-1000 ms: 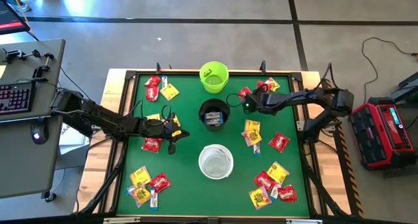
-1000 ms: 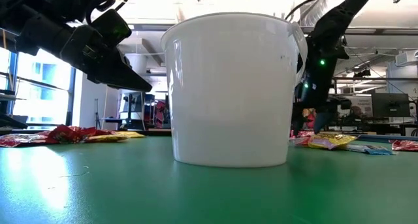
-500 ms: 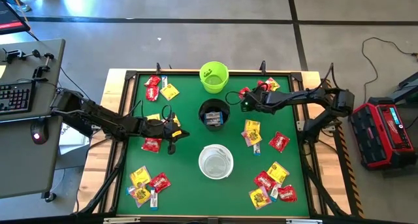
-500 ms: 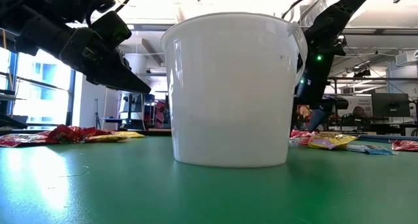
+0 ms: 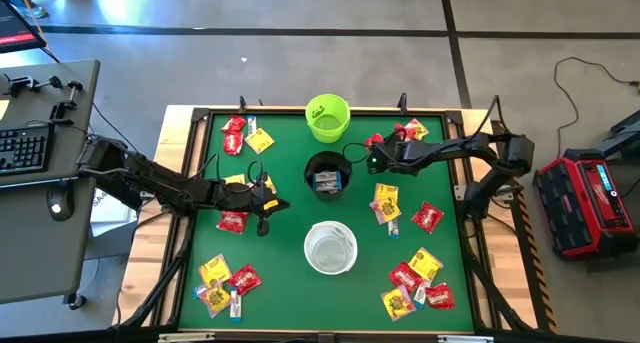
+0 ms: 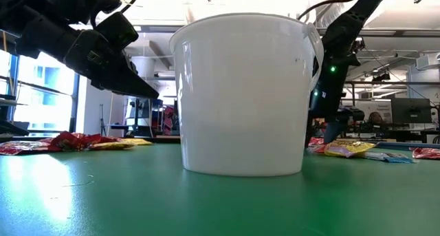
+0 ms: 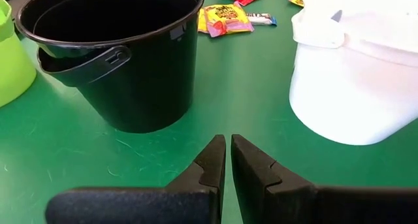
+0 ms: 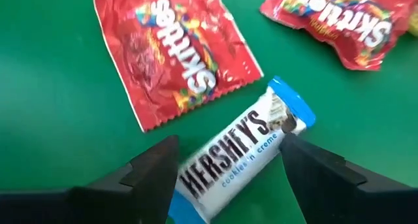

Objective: Sort candy by brand, put in halloween buckets
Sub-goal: Put the white chocolate into the black bucket

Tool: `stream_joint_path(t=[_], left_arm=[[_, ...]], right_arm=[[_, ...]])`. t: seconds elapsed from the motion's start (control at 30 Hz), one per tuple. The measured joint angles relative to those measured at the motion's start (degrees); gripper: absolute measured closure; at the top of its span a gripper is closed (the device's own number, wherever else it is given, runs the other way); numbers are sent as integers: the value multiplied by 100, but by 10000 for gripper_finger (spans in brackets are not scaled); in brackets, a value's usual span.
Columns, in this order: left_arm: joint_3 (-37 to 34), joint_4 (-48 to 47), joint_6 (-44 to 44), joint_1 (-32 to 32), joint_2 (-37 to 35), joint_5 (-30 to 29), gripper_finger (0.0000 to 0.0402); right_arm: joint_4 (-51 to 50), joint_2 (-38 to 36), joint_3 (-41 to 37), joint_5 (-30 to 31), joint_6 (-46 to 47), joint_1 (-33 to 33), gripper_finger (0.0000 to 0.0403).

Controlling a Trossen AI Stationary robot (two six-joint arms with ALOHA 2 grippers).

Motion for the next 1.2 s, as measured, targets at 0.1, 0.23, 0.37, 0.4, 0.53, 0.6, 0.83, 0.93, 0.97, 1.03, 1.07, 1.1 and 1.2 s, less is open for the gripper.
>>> stream_joint_path(t=[0.1, 0.23, 0.37, 0.4, 0.53, 0.6, 0.83, 0.93, 0.97, 1.03, 1.07, 1.1, 1.2], left_arm=[[0, -12, -2, 0, 0, 0, 385], [0, -51, -7, 0, -1, -1, 385], [0, -60, -9, 0, 0, -2, 385], [0, -60, -9, 1, 0, -1, 385], [0, -65, -11, 0, -1, -1, 385], [0, -69, -11, 0, -1, -2, 385], [0, -120, -62, 0, -1, -1, 385], [0, -122, -106, 1, 0, -2, 385], [0, -128, -111, 0, 0, -2, 385], [0, -152, -111, 0, -2, 0, 385], [0, -161, -120, 0, 0, -2, 385], [0, -167, -142, 2, -2, -2, 385], [0, -196, -153, 1, -1, -2, 385]], right_arm=[[-146, -34, 2, -162, -199, -4, 147], [-646, -221, 2, -276, -437, 2, 147], [-1167, -454, -4, -278, -240, -38, 147], [-1225, -471, -4, -277, -182, -41, 147], [-1110, -473, -4, -245, -402, -31, 147], [-1013, -472, -4, -142, -850, -35, 147], [-929, -474, -4, -166, -1983, -193, 175], [-803, -474, -4, -414, -2173, -346, 208], [-774, -474, -4, -494, -2228, -386, 218], [-692, -474, -4, -677, -2278, -458, 234], [-665, -474, -4, -773, -2281, -493, 238], [-657, -474, -4, -835, -2281, -532, 240], [-658, -474, -4, -939, -2300, -634, 236]])
